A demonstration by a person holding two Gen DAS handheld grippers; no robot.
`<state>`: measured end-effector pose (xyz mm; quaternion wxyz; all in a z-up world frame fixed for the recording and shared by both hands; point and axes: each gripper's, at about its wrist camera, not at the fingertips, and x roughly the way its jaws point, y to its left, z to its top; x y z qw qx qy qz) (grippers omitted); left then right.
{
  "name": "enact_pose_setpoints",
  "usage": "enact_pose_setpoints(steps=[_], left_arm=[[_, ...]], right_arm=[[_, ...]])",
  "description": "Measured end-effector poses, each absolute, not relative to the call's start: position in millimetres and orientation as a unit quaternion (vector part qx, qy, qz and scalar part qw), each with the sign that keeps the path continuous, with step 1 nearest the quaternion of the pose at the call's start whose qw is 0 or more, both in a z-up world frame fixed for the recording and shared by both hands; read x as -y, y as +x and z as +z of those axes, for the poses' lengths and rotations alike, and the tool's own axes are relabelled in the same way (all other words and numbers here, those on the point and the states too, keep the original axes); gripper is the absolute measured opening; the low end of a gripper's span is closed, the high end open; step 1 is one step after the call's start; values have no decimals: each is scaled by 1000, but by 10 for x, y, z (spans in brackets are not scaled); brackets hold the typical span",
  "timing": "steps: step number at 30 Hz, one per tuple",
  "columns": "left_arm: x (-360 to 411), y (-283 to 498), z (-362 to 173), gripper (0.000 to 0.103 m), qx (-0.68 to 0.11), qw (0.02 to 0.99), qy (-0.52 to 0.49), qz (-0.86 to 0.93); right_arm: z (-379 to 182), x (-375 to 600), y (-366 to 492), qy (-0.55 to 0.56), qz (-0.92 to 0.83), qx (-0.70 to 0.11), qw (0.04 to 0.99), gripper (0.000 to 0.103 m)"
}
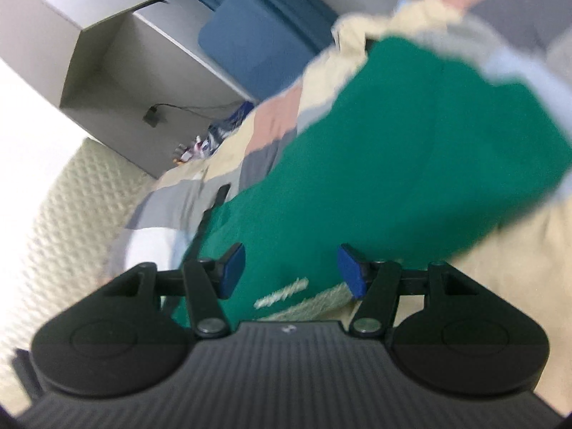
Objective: Fold large clothes
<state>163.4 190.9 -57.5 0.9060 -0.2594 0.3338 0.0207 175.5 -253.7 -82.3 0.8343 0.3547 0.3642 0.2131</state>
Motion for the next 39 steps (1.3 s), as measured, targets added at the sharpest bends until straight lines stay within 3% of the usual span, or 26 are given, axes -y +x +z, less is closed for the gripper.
enact_pose_setpoints(steps=[1, 2, 3, 5, 7, 15, 24, 26, 27, 29, 30, 31, 32, 35, 39], left_arm=[[-1910, 1648, -623, 72, -341, 899, -275, 14], [-1917, 1668, -675, 72, -349, 890, -292, 7], [-1926, 1692, -732, 72, -359, 881, -309, 2], [-1953, 1736, -844, 75, -374, 862, -341, -8], [-2002, 1775, -963, 83, -385, 841, -381, -15], [-2349, 1903, -1551, 89, -394, 740, -545, 18], [-2662, 1940, -1760, 87, -314, 710, -627, 63], [-2659, 1999, -1771, 82, -316, 716, -618, 68], [-2637, 2015, -1761, 72, -322, 721, -609, 76], [-2625, 2028, -1737, 58, -326, 727, -598, 86], [-2618, 2021, -1705, 45, -324, 732, -593, 87], [-2603, 2021, -1664, 33, -321, 739, -587, 84], [-2592, 2009, -1613, 29, -318, 745, -581, 80], [-2567, 1979, -1414, 22, -303, 767, -560, 72], [-2570, 1763, -1210, 21, -292, 773, -560, 58]], right_arm=[[-865, 2517, 1754, 366, 213, -371, 826, 68], [-910, 2513, 1754, 379, 212, -377, 818, 85], [-958, 2511, 1753, 395, 212, -381, 809, 90], [-1058, 2516, 1768, 424, 211, -390, 790, 91], [-1188, 2534, 1801, 459, 218, -400, 763, 90], [-1545, 2609, 1872, 534, 161, -405, 724, 89], [-1570, 2848, 1840, 587, 92, -353, 723, 88], [-1591, 2854, 1884, 588, 82, -352, 724, 87], [-1618, 2844, 1932, 587, 81, -355, 723, 87], [-1617, 2842, 1997, 577, 82, -362, 728, 76], [-1593, 2841, 2011, 570, 84, -360, 734, 71], [-1561, 2836, 2012, 562, 87, -358, 740, 58], [-1526, 2851, 1998, 552, 92, -356, 749, 46], [-1446, 2915, 1918, 536, 108, -344, 763, 28], [-1258, 2984, 1705, 513, 122, -329, 784, 24]])
